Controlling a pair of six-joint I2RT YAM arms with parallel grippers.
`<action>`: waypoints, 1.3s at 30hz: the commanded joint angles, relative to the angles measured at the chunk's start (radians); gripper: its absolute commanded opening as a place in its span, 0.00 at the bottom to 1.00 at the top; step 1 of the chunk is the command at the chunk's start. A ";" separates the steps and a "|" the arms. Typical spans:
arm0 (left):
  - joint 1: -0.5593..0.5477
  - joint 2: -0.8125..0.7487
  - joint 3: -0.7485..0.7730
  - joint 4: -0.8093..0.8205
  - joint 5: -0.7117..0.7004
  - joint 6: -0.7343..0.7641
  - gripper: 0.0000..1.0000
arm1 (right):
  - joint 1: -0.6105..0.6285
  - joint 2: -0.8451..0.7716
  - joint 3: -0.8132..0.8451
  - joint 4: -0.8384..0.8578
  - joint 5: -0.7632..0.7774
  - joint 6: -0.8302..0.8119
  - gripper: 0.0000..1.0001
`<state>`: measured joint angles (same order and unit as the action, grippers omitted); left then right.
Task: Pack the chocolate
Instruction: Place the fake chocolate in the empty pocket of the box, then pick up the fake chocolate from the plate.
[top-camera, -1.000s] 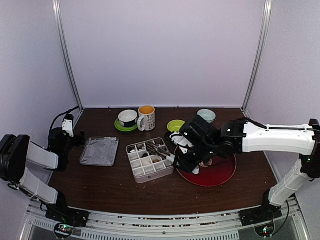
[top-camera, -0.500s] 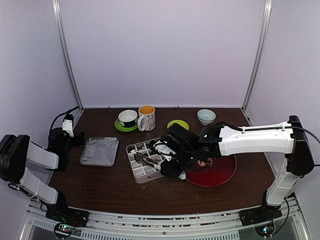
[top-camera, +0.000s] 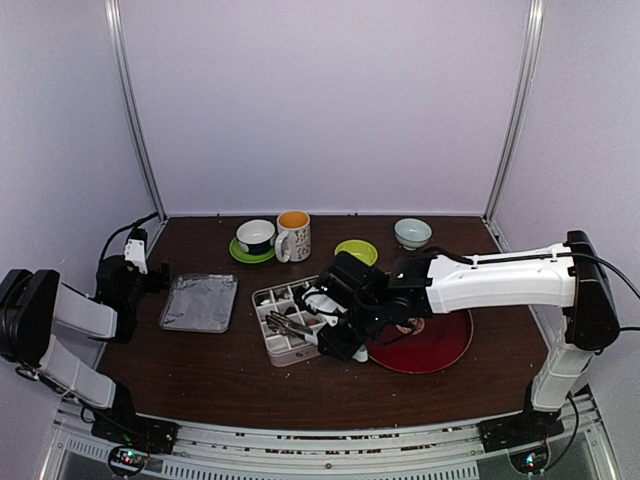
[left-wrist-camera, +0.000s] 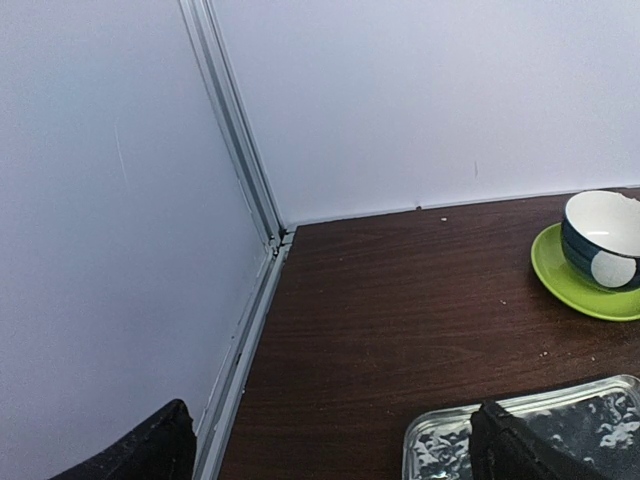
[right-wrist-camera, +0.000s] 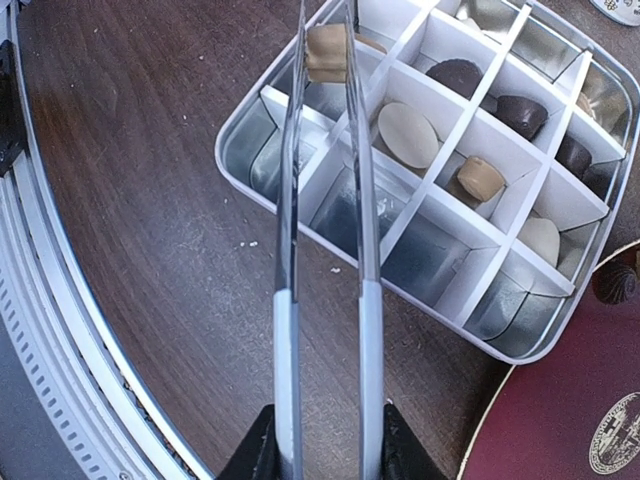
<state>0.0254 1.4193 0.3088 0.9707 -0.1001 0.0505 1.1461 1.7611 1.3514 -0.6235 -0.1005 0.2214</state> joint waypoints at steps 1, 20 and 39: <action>0.007 0.005 0.023 0.039 0.008 -0.009 0.98 | 0.007 0.001 0.032 0.022 -0.005 -0.018 0.31; 0.007 0.006 0.023 0.040 0.008 -0.008 0.98 | 0.006 -0.067 0.019 0.025 0.116 -0.020 0.35; 0.007 0.006 0.023 0.039 0.007 -0.008 0.98 | -0.126 -0.420 -0.313 0.042 0.292 0.050 0.38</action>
<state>0.0254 1.4193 0.3088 0.9707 -0.1001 0.0505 1.0435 1.3991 1.0786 -0.5884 0.1520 0.2584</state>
